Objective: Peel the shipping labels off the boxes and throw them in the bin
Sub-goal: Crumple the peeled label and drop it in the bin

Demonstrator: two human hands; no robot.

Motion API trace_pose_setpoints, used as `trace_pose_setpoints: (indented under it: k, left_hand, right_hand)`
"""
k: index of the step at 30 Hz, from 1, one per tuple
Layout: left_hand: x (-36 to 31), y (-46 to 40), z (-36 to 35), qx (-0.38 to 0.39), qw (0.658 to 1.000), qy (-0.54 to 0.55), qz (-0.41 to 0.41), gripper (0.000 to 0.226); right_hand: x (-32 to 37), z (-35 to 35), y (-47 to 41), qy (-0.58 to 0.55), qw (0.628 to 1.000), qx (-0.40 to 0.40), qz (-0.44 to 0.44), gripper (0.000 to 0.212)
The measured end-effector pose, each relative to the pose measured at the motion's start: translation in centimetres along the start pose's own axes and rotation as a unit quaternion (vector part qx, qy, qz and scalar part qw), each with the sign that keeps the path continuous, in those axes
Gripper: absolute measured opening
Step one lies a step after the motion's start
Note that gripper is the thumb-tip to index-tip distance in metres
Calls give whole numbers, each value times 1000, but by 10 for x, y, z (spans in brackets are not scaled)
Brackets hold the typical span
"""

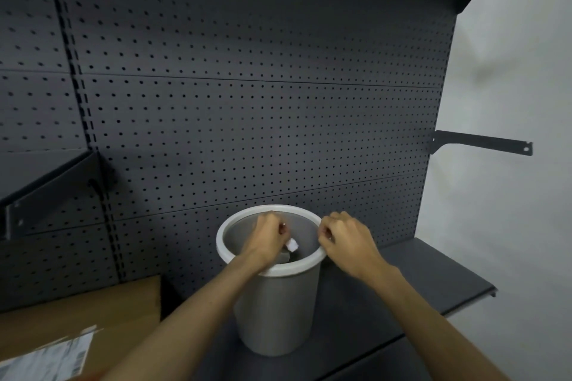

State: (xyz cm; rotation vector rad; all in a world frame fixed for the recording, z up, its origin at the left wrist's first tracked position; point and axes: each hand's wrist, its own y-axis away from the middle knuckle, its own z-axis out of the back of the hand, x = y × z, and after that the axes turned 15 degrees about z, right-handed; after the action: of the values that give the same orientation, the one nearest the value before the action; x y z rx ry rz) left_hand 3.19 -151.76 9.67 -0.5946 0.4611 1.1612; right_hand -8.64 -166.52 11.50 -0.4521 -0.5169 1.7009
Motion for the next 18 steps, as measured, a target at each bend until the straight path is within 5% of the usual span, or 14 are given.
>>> trace_pose_setpoints:
  k: [11,18]
  left_hand:
    - [-10,8,3,27,997,-72,-5,41]
    - [-6,6,4,22,998,-51,-30,19]
  right_hand:
    - [-6,1,3,-11,1000,-15,18,17]
    - [-5,2,8,-22,999,-11,22,16]
